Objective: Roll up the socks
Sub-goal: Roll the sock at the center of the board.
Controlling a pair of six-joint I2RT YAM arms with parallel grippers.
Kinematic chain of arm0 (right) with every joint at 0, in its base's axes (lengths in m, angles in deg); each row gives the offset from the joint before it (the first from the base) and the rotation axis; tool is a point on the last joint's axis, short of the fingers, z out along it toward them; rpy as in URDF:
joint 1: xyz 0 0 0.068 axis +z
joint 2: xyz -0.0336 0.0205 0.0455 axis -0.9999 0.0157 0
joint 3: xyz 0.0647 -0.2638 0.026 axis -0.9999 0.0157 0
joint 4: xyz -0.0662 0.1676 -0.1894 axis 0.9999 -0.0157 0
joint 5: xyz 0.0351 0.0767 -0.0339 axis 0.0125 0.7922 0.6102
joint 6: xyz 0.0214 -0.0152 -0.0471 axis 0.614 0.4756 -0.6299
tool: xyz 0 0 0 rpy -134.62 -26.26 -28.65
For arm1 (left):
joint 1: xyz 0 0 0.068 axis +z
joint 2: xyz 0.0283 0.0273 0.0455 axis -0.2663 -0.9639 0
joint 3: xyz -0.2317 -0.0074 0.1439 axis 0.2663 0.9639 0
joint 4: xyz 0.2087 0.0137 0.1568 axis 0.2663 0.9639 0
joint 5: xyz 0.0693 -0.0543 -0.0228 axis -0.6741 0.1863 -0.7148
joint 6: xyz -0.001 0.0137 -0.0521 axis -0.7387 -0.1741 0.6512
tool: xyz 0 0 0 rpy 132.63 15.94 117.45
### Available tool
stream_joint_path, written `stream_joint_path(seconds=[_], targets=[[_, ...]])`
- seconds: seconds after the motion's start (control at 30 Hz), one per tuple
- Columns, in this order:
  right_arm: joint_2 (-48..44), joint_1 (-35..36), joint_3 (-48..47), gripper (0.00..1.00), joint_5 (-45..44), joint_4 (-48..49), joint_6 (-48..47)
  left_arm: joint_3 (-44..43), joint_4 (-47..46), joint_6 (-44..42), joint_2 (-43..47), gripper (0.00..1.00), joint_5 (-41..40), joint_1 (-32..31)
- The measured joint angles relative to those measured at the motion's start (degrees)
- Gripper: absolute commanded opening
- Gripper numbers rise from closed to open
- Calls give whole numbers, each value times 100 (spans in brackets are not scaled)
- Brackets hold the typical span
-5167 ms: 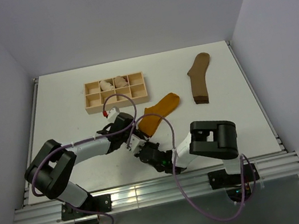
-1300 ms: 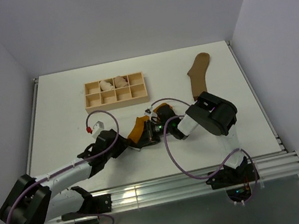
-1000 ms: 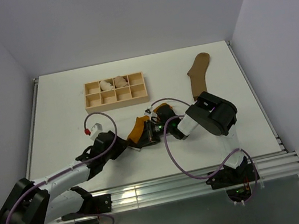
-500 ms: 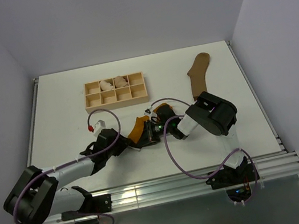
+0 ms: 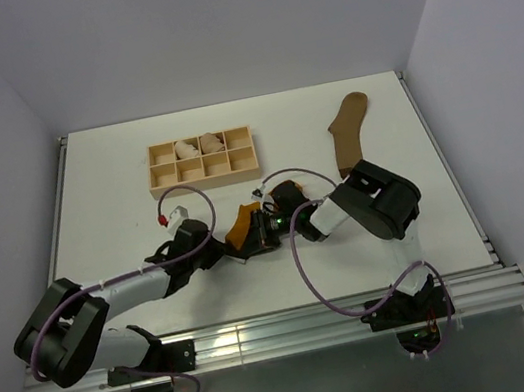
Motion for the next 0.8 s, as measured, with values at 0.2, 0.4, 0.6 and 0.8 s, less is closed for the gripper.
stream_joint_path(seconds=[0.2,0.4,0.6,0.8], targets=[[-957,116,-98,52,-916,-1445,-975,-286,251,-28,-205,0,9,-2],[-2413,501,-11,61,-2717,-2651,-2293,-522,645,-72,-264,0,11,0],[-2981,1954,269,64,-4857,-2505,-3768,-754,1086,-140,-313,0,42,0],[-2173,3069,516,64,-6472,-1993,-4887,-955,1370,-254,-396,0,116,0]])
